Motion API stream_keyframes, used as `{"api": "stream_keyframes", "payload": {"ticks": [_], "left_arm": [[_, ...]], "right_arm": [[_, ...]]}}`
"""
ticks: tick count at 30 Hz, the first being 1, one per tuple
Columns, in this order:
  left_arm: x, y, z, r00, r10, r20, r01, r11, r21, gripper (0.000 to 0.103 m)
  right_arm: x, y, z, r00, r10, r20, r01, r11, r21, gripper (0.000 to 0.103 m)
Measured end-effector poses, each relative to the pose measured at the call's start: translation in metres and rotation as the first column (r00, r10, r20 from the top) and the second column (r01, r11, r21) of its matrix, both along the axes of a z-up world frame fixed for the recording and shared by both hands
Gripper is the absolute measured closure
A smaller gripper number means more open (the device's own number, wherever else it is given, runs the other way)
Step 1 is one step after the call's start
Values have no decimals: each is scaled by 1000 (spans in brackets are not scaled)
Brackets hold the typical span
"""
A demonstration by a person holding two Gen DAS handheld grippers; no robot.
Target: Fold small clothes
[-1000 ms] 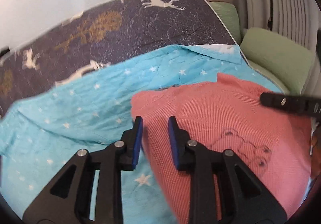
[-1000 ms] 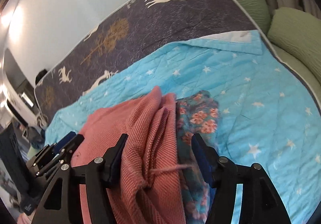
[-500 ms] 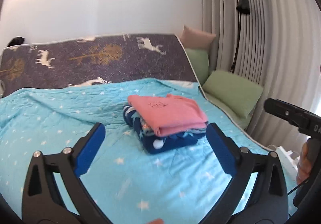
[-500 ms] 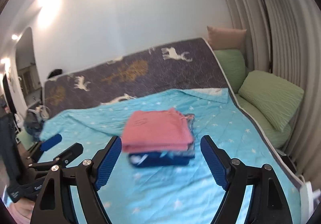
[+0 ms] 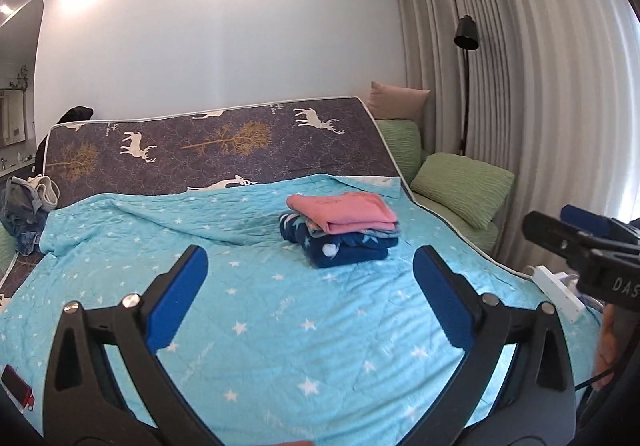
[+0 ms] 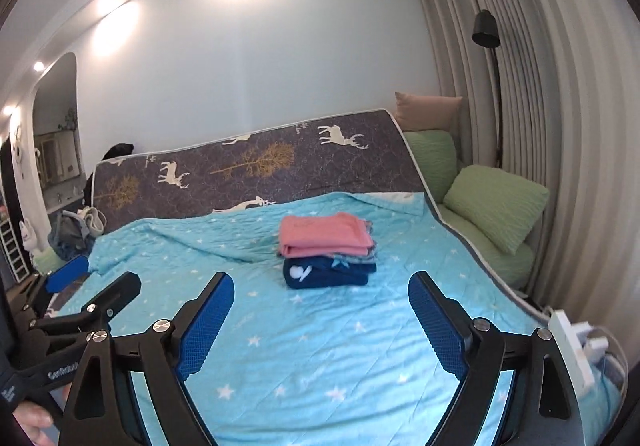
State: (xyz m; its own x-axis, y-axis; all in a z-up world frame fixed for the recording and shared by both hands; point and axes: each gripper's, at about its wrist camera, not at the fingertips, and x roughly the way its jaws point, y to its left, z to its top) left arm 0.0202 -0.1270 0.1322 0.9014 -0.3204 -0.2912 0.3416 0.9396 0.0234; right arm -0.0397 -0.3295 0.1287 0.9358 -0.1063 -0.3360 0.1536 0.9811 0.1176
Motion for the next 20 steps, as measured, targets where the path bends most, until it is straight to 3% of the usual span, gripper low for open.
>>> {"api": "stream_keyframes", "payload": {"ticks": [6, 20], "left_arm": [[-23, 4, -4, 1000, 0, 12, 0, 1000, 20, 1], [-51, -2, -2, 1000, -22, 17, 21, 999, 47, 1]], "right_arm": [[-25, 14, -2, 1000, -17, 1, 17, 1000, -10, 12], [-37, 15, -3, 1000, -15, -2, 15, 1000, 13, 11]]}}
